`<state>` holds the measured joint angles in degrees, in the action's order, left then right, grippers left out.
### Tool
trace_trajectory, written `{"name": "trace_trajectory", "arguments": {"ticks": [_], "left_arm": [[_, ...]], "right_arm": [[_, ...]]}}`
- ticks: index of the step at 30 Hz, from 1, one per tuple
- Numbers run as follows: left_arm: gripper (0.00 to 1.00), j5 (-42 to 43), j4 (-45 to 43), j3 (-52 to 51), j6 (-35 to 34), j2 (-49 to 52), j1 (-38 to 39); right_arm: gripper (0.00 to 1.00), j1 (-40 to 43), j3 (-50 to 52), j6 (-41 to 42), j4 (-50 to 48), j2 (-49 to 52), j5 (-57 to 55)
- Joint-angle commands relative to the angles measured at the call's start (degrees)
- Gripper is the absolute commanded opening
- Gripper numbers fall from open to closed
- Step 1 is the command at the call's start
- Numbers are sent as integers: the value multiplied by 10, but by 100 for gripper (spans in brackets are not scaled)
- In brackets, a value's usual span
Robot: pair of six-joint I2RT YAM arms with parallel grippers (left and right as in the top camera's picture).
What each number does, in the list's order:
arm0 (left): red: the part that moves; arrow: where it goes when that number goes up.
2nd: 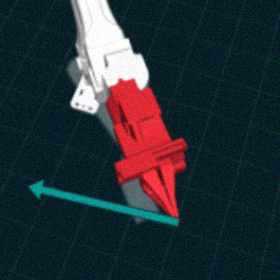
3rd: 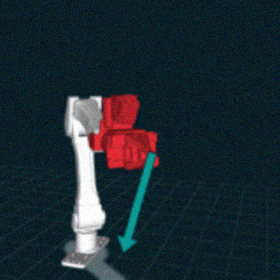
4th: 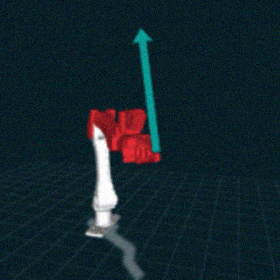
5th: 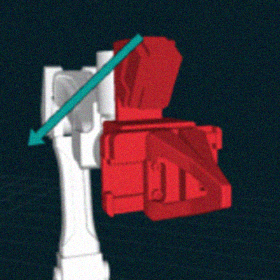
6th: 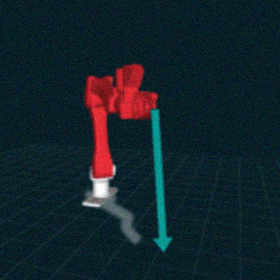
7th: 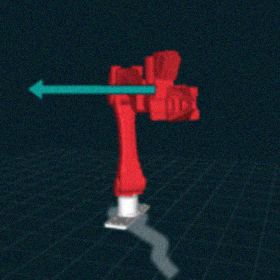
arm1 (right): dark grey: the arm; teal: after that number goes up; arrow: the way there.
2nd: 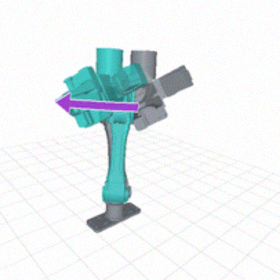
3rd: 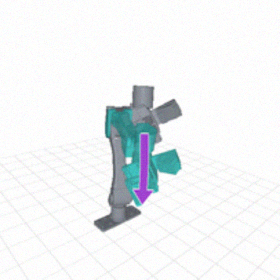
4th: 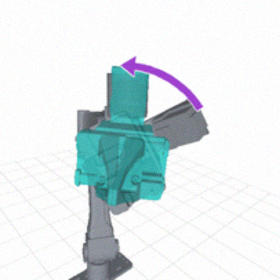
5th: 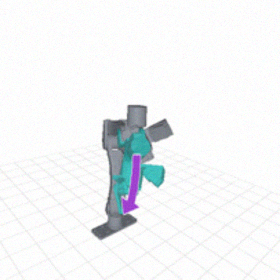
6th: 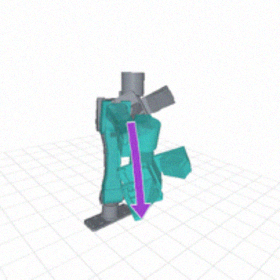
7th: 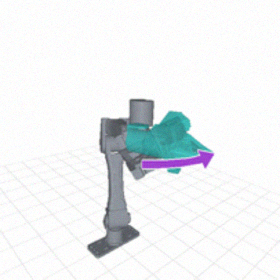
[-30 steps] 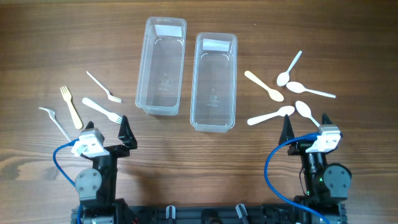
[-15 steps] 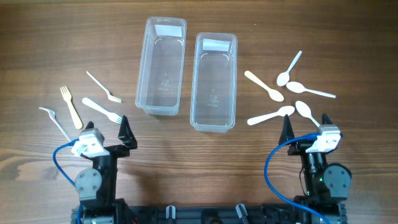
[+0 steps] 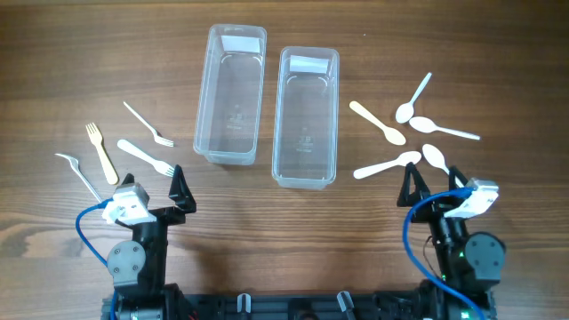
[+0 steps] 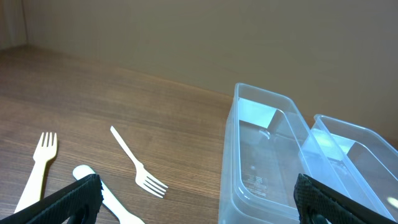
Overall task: Pack container
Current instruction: 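Move the right gripper over the white spoon and grasp it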
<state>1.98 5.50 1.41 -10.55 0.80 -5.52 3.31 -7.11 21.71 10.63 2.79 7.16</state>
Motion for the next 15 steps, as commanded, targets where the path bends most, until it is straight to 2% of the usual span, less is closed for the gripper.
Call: {"name": "trace_trajectory", "arguments": {"ticks": [1, 4, 5, 8, 11, 13, 15], "left_arm": [[100, 1, -1, -5, 11, -4, 2], [100, 1, -1, -5, 11, -4, 2], [100, 1, -1, -5, 11, -4, 2], [100, 1, -1, -5, 11, -4, 2], [100, 1, -1, -5, 11, -4, 2], [100, 1, -1, -5, 11, -4, 2], [100, 1, -1, -5, 11, -4, 2]], "right_arm": [[99, 1, -135, 56, 50, 70, -73], [100, 1, -253, 68, 103, 217, -85], [99, 1, -342, 68, 158, 352, -82], [99, 1, -448, 68, 234, 506, -51], [100, 1, -532, 68, 293, 651, 40], [100, 1, -549, 67, 299, 722, 100], [100, 1, -549, 67, 294, 762, 115]]}}
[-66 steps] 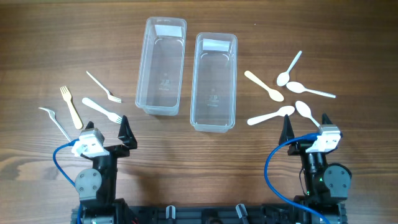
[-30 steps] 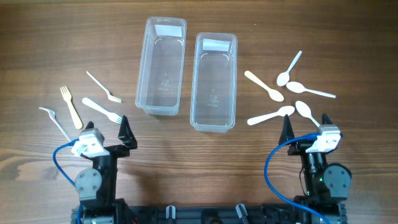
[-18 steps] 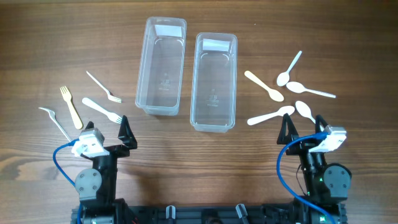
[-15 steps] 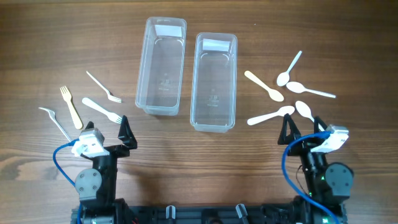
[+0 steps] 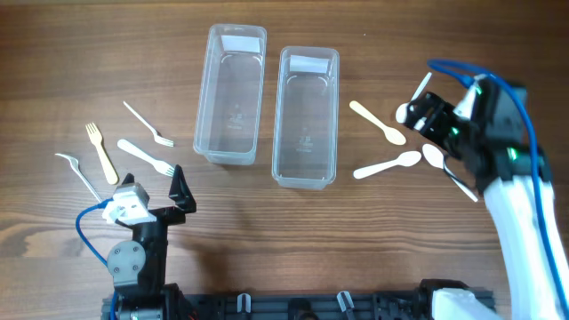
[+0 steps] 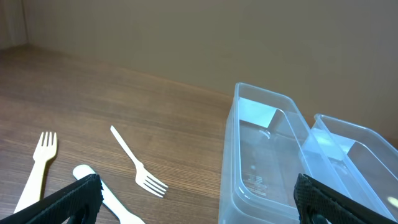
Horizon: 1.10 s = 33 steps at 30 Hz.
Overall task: Pack container
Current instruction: 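Move the right gripper over the white spoon and grasp it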
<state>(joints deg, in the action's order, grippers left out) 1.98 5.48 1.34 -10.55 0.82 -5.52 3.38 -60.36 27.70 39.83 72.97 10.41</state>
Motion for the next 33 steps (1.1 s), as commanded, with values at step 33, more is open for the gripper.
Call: {"name": "trace_trajectory", "arguments": {"ticks": [33], "left_arm": [[100, 1, -1, -4, 11, -4, 2]], "right_arm": [[67, -61, 16, 308, 52, 294, -57]]}}
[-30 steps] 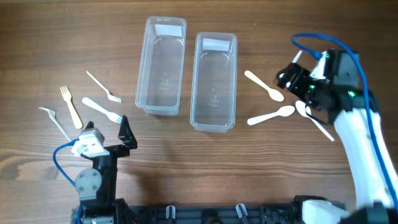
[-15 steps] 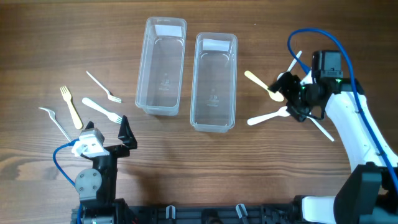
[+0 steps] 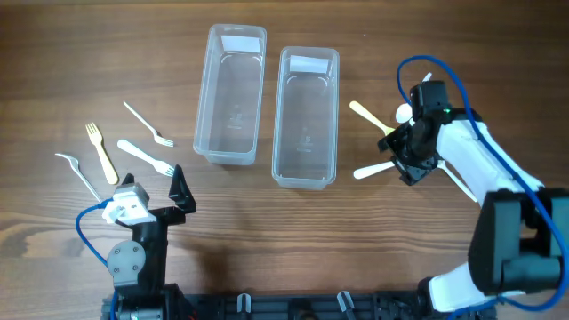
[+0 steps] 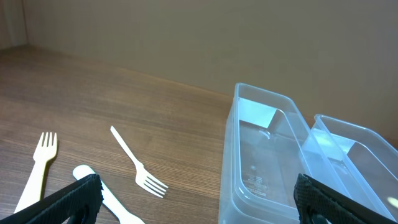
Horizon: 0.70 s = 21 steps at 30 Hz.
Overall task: Pack container
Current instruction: 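Move the right gripper over the white spoon and grasp it, then carry the white spoon left and drop it into the right container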
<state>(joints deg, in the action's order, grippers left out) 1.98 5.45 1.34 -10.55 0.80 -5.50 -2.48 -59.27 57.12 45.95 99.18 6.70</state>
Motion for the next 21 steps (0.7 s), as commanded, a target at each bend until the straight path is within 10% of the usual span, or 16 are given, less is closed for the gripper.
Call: {"name": "trace_trajectory", "arguments": {"ticks": [1, 9, 13, 21], "left_arm": [[100, 1, -1, -4, 11, -4, 1], [100, 1, -1, -4, 11, -4, 1], [100, 1, -1, -4, 11, -4, 1], [100, 1, -1, -4, 11, -4, 1]], "right_arm": [[67, -2, 5, 14, -12, 41, -20], [42, -2, 5, 14, -39, 92, -22], [6, -2, 5, 5, -36, 93, -22], [4, -2, 4, -22, -2, 75, -35]]}}
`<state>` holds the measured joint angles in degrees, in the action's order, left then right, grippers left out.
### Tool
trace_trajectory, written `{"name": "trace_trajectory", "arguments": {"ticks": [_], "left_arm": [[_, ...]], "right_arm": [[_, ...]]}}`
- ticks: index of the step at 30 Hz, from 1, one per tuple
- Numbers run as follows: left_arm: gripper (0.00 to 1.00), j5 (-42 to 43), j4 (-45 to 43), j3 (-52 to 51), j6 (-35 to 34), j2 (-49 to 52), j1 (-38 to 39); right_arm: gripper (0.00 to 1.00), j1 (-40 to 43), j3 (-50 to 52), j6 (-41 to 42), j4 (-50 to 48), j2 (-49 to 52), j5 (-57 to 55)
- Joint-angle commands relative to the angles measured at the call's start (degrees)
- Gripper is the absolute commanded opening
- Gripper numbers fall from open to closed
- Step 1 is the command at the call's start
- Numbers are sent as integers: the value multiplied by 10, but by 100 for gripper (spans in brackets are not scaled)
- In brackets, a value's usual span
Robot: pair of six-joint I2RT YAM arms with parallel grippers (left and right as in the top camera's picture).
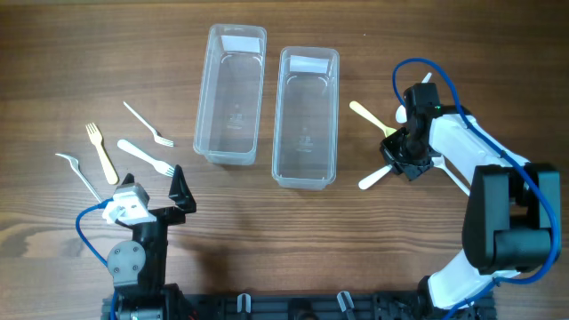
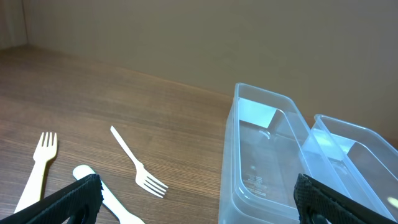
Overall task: Pack container
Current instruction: 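Carry the white spoon left and drop it into the right container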
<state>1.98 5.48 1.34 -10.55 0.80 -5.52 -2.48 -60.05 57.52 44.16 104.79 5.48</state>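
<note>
Two clear empty containers stand side by side at the table's middle, the left container (image 1: 233, 93) (image 2: 264, 155) and the right container (image 1: 306, 116) (image 2: 348, 165). Several white and beige forks (image 1: 145, 157) (image 2: 138, 165) lie at the left. Spoons lie at the right, among them a beige spoon (image 1: 377, 122). My right gripper (image 1: 402, 163) is down on the bowl end of a white spoon (image 1: 372, 177), whose handle sticks out toward the containers; it looks shut on it. My left gripper (image 1: 153, 188) (image 2: 199, 205) rests open near the front edge, nothing between its fingers.
The right arm and its blue cable (image 1: 444, 133) lie across the spoon area and hide parts of other spoons. A thin fork (image 1: 78, 175) lies furthest left. Bare wood runs in front of the containers.
The right gripper stays at the white spoon, a little nearer the containers. The spoon's handle has swung and now points more toward the front edge. The left arm is unchanged.
Both arms rested at the front edge, grippers open, with forks at the left and spoons at the right. Then the right arm was out over the spoons. Then its gripper was down at the white spoon nearest the right container, where it now grips it.
</note>
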Motion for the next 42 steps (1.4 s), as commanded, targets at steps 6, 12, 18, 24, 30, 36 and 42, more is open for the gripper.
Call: {"name": "trace_trajectory", "arguments": {"ticks": [6, 12, 18, 24, 30, 36, 42], "left_arm": [[100, 1, -1, -4, 11, -4, 2], [100, 1, -1, -4, 11, -4, 2], [100, 1, -1, -4, 11, -4, 2], [100, 1, -1, -4, 11, -4, 2], [100, 1, -1, -4, 11, -4, 2], [100, 1, -1, -4, 11, -4, 2], [100, 1, -1, -4, 11, -4, 2]], "right_arm": [[4, -12, 11, -96, 56, -133, -81], [4, -101, 11, -191, -3, -322, -70], [4, -261, 11, -280, -146, -370, -59], [4, -306, 11, -289, -244, -249, -67], [59, -306, 11, -290, -273, -170, -54], [78, -304, -47, -359, -217, -224, -62], [91, -297, -77, -476, -132, -327, -231]]}}
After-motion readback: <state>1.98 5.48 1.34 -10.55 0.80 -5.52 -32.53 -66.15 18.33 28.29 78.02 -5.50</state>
